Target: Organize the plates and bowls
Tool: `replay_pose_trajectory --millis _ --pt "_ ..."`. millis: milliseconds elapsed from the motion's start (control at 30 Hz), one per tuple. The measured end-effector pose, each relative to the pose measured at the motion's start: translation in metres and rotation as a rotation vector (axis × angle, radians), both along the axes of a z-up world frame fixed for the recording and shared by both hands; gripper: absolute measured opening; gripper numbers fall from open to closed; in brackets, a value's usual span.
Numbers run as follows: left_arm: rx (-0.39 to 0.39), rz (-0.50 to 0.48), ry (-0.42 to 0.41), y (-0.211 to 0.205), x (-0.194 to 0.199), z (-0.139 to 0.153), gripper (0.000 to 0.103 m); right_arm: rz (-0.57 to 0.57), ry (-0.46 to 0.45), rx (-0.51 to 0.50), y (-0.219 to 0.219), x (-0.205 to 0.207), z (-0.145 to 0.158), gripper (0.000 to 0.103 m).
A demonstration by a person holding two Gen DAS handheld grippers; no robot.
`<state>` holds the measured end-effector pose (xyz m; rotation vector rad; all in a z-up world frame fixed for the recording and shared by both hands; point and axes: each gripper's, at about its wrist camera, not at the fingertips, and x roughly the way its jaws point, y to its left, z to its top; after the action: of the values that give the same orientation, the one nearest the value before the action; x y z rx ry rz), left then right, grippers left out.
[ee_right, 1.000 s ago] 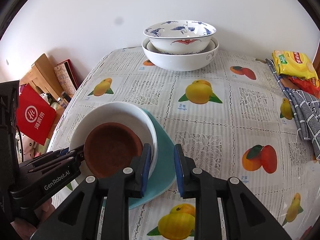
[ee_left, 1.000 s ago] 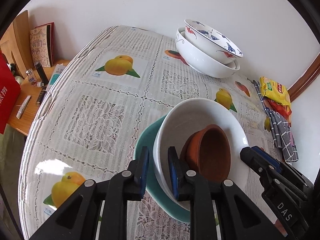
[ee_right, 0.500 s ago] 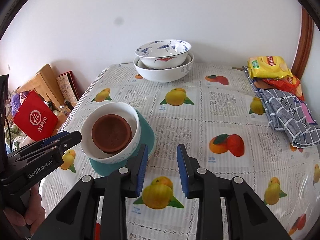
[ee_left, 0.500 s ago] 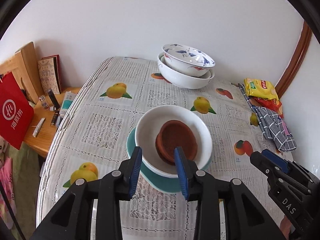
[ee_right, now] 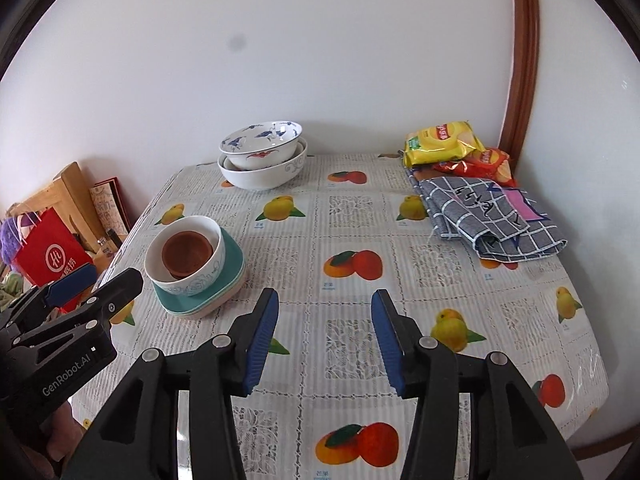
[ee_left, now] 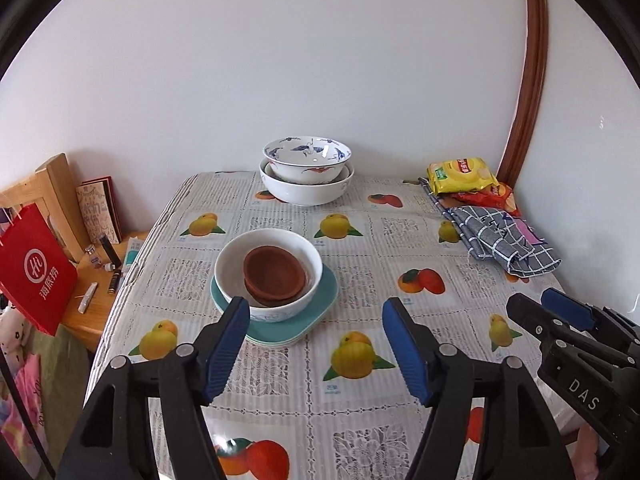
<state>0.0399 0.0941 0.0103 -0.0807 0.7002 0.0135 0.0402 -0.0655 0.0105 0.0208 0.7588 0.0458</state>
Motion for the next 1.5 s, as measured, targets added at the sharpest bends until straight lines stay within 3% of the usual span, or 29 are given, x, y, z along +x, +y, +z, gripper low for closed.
replay_pose_trajectory --millis 133,267,367,467,533,1500 --pt "-0.013 -0.008 -0.005 -0.012 -0.015 0.002 0.073 -0.002 -0.03 -0.008 -0.013 -0.021 0.003 0.076" --pt "-0.01 0.004 -0.013 -0.02 -0.026 0.001 0.075 -0.021 -0.052 -0.025 -0.023 -0.036 0.002 0.087" --pt "-0.02 0.005 -0.006 -0.022 -0.031 0.0 0.078 -0.034 -0.044 0.004 -0.031 -0.042 0.001 0.088" --pt "-0.006 0.011 -0.021 -0.026 -0.037 0.001 0.085 -0.051 -0.059 -0.055 -0.032 -0.048 0.001 0.089" --pt "-0.007 0.009 -0.022 -0.029 -0.039 0.002 0.089 -0.042 -0.05 -0.039 -0.034 -0.052 0.0 0.089" --pt "0.001 0.002 -0.009 -0.044 -0.049 -0.001 0.09 -0.087 -0.035 0.0 -0.054 -0.064 -0.002 0.089"
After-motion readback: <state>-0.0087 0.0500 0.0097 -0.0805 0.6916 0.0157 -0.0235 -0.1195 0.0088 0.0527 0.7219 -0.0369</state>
